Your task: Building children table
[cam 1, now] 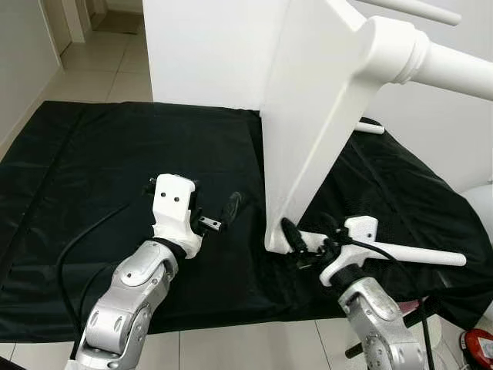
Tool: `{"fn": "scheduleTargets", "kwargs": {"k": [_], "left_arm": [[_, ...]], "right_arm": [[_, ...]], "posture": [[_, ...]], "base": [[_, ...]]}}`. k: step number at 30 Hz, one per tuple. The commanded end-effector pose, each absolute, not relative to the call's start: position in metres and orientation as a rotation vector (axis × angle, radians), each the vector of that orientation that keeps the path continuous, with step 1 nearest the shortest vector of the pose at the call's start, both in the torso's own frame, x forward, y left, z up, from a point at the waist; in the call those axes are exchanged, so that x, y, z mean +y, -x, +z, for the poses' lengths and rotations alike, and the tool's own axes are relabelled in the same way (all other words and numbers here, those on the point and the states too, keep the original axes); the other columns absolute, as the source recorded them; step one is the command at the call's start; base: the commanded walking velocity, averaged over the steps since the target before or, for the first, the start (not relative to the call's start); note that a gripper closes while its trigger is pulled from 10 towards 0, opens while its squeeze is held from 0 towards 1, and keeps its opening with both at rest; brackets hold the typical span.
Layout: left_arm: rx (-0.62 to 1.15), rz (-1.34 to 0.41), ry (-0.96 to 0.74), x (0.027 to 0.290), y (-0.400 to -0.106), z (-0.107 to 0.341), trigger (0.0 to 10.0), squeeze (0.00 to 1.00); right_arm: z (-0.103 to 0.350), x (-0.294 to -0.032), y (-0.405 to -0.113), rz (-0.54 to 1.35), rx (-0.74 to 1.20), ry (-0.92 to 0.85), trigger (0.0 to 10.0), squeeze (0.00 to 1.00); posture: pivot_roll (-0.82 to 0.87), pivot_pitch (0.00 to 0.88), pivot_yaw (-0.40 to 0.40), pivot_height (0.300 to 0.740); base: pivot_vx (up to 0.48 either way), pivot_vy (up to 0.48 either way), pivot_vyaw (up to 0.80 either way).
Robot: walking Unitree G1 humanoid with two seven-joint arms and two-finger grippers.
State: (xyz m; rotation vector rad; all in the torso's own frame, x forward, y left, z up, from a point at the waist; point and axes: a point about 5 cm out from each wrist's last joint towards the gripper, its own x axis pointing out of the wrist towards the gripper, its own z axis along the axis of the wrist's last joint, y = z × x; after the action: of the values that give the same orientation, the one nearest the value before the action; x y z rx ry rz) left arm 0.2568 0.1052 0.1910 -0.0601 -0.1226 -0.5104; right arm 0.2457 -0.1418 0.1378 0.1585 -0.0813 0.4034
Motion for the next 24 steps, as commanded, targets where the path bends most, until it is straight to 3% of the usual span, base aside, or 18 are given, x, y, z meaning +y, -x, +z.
{"fn": "scheduleTargets", "kwargs": {"k": [1, 11, 15, 23, 24], "left_arm": [[-0.128, -0.481, 0.063, 0.103, -0.257, 0.191, 10.0, 0.00], [-0.147, -0.506, 0.051, 0.096, -0.258, 0.190, 10.0, 0.00], [-0.158, -0.526, 0.037, 0.091, -0.259, 0.190, 10.0, 0.00], [-0.164, -0.528, 0.042, 0.090, -0.260, 0.191, 10.0, 0.00], [-0.174, -0.535, 0.035, 0.088, -0.261, 0.193, 10.0, 0.00]], "right_arm": [[0.135, -0.146, -0.247, 0.402, -0.078, -0.128, 10.0, 0.00], [0.133, -0.138, -0.263, 0.316, -0.103, -0.104, 10.0, 0.00], [0.134, -0.120, -0.280, 0.309, -0.123, -0.115, 10.0, 0.00], [0.135, -0.115, -0.285, 0.299, -0.132, -0.123, 10.0, 0.00], [0.137, -0.108, -0.297, 0.261, -0.149, -0.114, 10.0, 0.00]], "posture": [[0.00, 0.000, -0.115, 0.740], [0.00, 0.000, -0.123, 0.740], [0.01, 0.000, -0.122, 0.740], [0.02, 0.000, -0.124, 0.740], [0.02, 0.000, -0.125, 0.740]], "base": [[0.000, 0.000, 0.00], [0.000, 0.000, 0.00], [0.000, 0.000, 0.00], [0.000, 0.000, 0.00], [0.000, 0.000, 0.00]]}}
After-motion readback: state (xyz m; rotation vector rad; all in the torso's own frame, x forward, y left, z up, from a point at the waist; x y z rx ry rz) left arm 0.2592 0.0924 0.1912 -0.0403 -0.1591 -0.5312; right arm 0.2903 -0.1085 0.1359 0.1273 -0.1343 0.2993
